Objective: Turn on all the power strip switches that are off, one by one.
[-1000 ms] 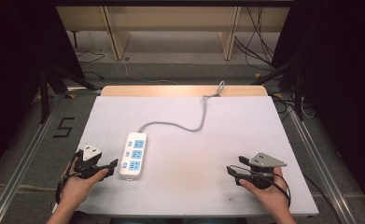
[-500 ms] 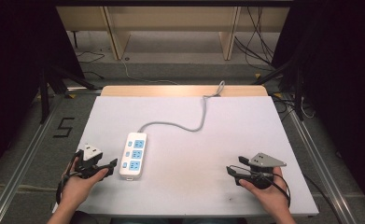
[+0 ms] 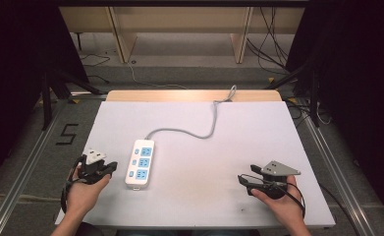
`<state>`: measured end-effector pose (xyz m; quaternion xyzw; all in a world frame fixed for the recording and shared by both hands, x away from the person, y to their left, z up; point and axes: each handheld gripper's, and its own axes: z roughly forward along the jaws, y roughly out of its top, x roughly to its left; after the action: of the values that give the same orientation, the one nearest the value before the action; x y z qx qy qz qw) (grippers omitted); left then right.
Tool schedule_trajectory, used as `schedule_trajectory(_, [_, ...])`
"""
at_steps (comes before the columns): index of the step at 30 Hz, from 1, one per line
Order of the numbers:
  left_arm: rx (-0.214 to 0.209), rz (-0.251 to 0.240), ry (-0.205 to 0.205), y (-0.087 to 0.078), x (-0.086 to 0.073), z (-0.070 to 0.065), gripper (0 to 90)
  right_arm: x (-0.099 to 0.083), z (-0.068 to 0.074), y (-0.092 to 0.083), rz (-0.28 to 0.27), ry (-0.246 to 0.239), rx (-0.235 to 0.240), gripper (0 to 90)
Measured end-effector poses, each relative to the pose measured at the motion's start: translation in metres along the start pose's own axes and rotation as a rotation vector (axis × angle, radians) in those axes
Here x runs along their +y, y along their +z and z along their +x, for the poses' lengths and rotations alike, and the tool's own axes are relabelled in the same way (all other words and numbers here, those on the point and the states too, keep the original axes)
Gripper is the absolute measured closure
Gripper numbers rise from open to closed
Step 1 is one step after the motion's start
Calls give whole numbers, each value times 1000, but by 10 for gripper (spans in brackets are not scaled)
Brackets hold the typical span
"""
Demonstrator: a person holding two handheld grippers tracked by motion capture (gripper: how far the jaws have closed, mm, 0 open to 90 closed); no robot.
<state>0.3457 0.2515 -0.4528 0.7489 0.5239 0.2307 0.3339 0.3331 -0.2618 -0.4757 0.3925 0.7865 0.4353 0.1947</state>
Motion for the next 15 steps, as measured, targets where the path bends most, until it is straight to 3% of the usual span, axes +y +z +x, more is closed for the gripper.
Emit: schedule_trajectory(15, [-39,32,5,12,18,-9,895,0,3,1,4,-3,6,356])
